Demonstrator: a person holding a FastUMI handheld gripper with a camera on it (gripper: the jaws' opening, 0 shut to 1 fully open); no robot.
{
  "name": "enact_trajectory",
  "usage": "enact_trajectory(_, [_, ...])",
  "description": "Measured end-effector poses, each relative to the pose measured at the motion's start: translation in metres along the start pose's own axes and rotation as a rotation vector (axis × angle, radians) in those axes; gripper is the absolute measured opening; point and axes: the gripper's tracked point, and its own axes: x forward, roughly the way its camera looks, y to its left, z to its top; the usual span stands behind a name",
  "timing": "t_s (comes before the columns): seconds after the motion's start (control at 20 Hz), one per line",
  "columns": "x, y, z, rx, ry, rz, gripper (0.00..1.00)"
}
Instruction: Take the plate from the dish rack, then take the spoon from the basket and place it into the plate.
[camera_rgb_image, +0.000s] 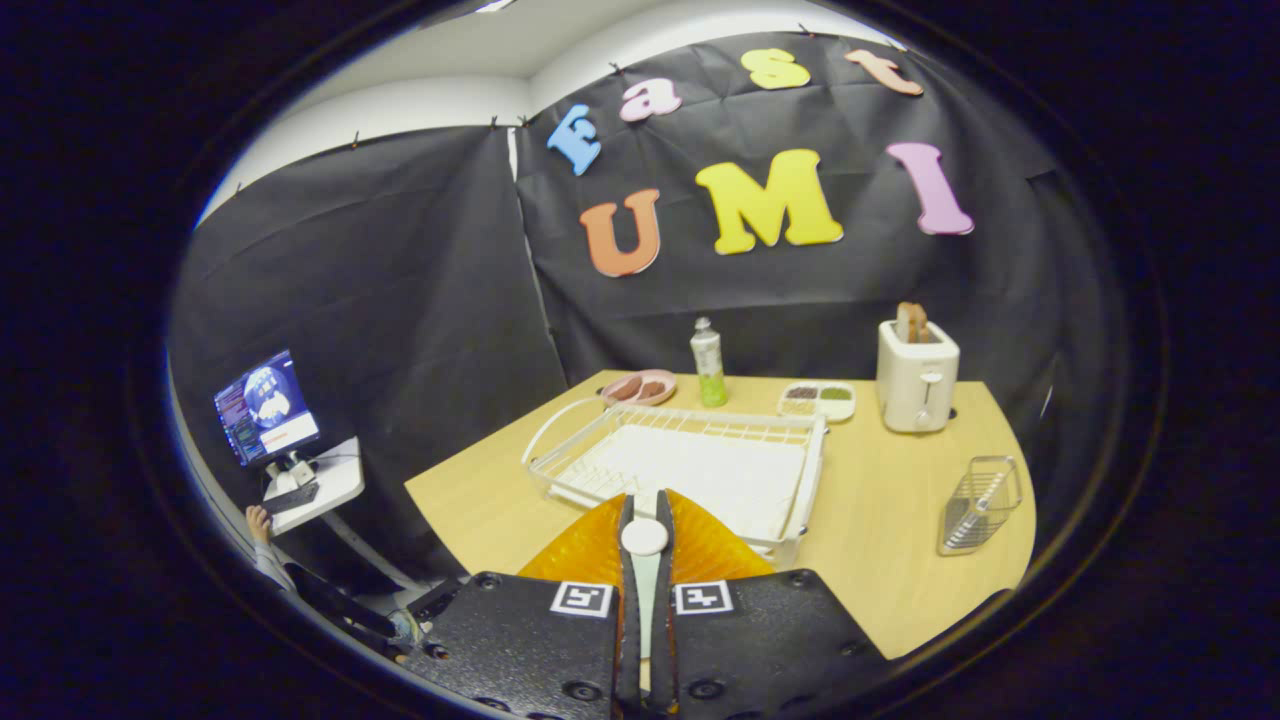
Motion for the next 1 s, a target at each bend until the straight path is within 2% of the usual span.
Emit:
enact_trajectory(0.25, [0.044,0.024,-0.037,-0.054,0.140,0.090,0.09])
enact_trajectory(0.55, [0.068,0.039,-0.046,-0.013,0.210,0.176,0.10])
enact_trajectory(1.0, [0.078,0.040,-0.044,-0.039,0.238,0.192,0.17])
